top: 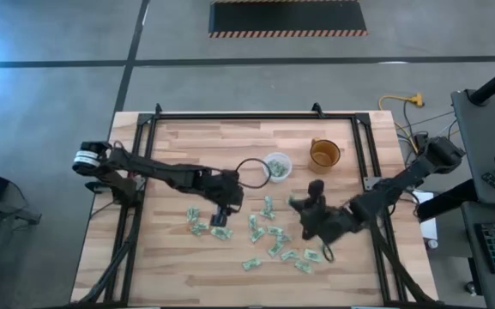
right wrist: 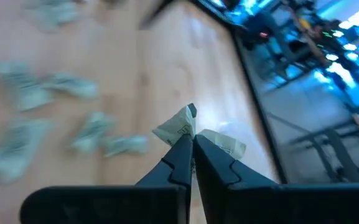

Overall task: Pick and place Stevia / Truvia into bins
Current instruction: Put the green stevia packet into the transparent bin

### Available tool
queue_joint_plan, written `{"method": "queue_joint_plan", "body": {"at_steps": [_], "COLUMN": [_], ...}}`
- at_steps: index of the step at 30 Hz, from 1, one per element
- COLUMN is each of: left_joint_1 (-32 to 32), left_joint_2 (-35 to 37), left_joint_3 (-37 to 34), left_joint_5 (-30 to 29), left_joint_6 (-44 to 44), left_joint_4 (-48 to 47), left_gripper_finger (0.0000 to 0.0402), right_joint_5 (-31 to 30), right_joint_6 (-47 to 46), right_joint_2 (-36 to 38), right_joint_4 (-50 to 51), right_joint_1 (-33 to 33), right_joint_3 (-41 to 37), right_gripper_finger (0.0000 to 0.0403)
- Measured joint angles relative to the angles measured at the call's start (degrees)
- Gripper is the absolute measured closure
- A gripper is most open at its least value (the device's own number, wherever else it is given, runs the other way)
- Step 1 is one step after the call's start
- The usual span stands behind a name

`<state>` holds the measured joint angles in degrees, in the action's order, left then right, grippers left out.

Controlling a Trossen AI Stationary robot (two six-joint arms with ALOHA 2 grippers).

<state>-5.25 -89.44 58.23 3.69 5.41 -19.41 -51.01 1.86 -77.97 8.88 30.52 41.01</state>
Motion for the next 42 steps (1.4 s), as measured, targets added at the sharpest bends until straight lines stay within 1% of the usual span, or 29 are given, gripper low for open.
{"method": "queue_joint_plan", "body": {"at_steps": [2, 5, 7, 10, 13, 16, 18, 20, 23, 25, 35, 38, 42], "left_joint_1": [-1.1, -2.6, -3.4, -4.4, -5.0, -5.2, -5.2, -5.3, -5.3, -5.3, -6.1, -7.4, -10.0], "left_joint_2": [0.3, 0.4, 0.3, 0.3, 0.3, 0.4, 0.4, 0.3, 0.4, 0.4, 0.3, 0.3, 0.3], "left_joint_3": [-2.3, -5.6, -7.3, -9.5, -10.0, -9.6, -9.4, -9.4, -9.4, -9.4, -9.8, -10.5, -12.1], "left_joint_5": [-0.1, -0.1, -0.1, -0.1, -0.1, -0.1, -0.1, -0.1, -0.1, -0.1, 0.5, 1.9, 2.3], "left_joint_6": [-1.3, -2.7, -3.8, -4.7, -4.9, -4.9, -4.9, -5.0, -5.2, -5.2, -8.4, -10.4, -13.5], "left_joint_4": [1.7, 5.4, 6.3, 8.9, 9.0, 9.7, 9.6, 9.8, 9.8, 10.0, 9.9, 10.0, 10.0], "left_gripper_finger": [0.0257, 0.0257, 0.0257, 0.0257, 0.0257, 0.0257, 0.0257, 0.0257, 0.0257, 0.0257, 0.0257, 0.0257, 0.0257], "right_joint_5": [0.9, 5.8, 9.0, 12.4, 16.0, 21.3, 23.7, 24.3, 24.5, 24.6, 24.6, 24.5, 24.6], "right_joint_6": [3.5, 8.3, 9.6, 9.2, 6.9, 4.9, 3.1, 1.6, 2.0, 2.5, 3.1, 3.8, 4.6], "right_joint_2": [0.0, 0.0, 0.0, 0.0, 0.0, 0.0, 0.0, 0.0, 0.0, 0.0, 0.0, 0.5, 1.8], "right_joint_4": [-3.5, -8.2, -10.4, -11.3, -11.2, -11.2, -11.2, -11.2, -11.2, -10.9, -10.8, -10.4, -8.5], "right_joint_1": [-4.1, -10.7, -15.0, -20.9, -25.9, -29.9, -31.9, -33.1, -33.7, -33.7, -33.7, -33.0, -31.1], "right_joint_3": [0.0, 0.0, 0.0, 0.0, -0.1, -0.1, -0.1, -0.2, -0.7, -1.1, -1.4, -1.4, -1.4], "right_gripper_finger": [0.0394, 0.0394, 0.0394, 0.0394, 0.0394, 0.0394, 0.0394, 0.0394, 0.0392, 0.0384, 0.0302, 0.0287, 0.0280]}}
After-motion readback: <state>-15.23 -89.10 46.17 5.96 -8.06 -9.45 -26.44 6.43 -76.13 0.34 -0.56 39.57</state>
